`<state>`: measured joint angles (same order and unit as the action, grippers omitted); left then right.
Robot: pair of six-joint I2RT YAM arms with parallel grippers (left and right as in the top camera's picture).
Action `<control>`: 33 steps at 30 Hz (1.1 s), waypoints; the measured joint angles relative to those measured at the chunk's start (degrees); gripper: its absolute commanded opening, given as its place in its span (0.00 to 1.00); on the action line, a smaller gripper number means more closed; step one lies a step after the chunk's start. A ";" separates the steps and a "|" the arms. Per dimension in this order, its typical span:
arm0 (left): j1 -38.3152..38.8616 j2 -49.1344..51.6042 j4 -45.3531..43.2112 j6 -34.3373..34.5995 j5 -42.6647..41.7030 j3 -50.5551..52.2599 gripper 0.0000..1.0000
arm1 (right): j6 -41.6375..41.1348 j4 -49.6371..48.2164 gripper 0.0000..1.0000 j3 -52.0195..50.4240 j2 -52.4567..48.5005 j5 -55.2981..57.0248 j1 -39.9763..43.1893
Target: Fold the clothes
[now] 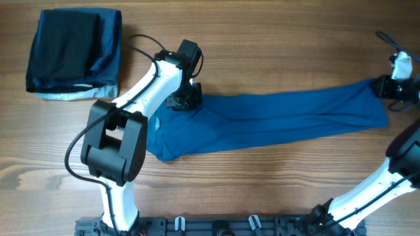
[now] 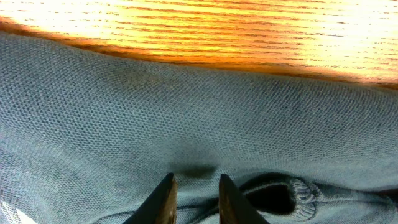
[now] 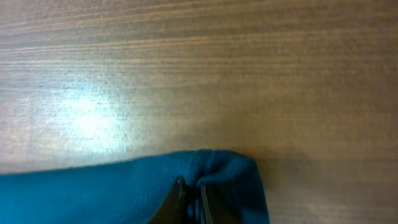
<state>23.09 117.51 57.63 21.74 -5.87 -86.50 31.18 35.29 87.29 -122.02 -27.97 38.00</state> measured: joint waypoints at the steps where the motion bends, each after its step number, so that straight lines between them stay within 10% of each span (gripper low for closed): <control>1: 0.00 0.00 0.00 0.00 0.02 -0.02 0.21 | -0.33 -0.55 0.89 0.00 0.00 0.61 -0.50; 15: -0.28 -9.42 -1.16 0.02 3.21 -5.35 0.26 | -13.38 21.66 0.97 6.67 24.68 -3.02 -4.83; 21: -5.53 -9.53 -3.56 0.87 3.26 -5.51 0.26 | -13.16 25.94 0.08 2.45 24.70 -3.67 -23.50; 33: -12.66 -7.93 -4.13 1.36 2.99 -5.51 0.24 | -24.81 10.10 0.04 -18.73 19.69 3.93 -49.51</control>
<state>10.44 109.58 53.49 23.09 -2.87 -92.01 6.37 45.39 68.55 -102.32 -24.03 -11.51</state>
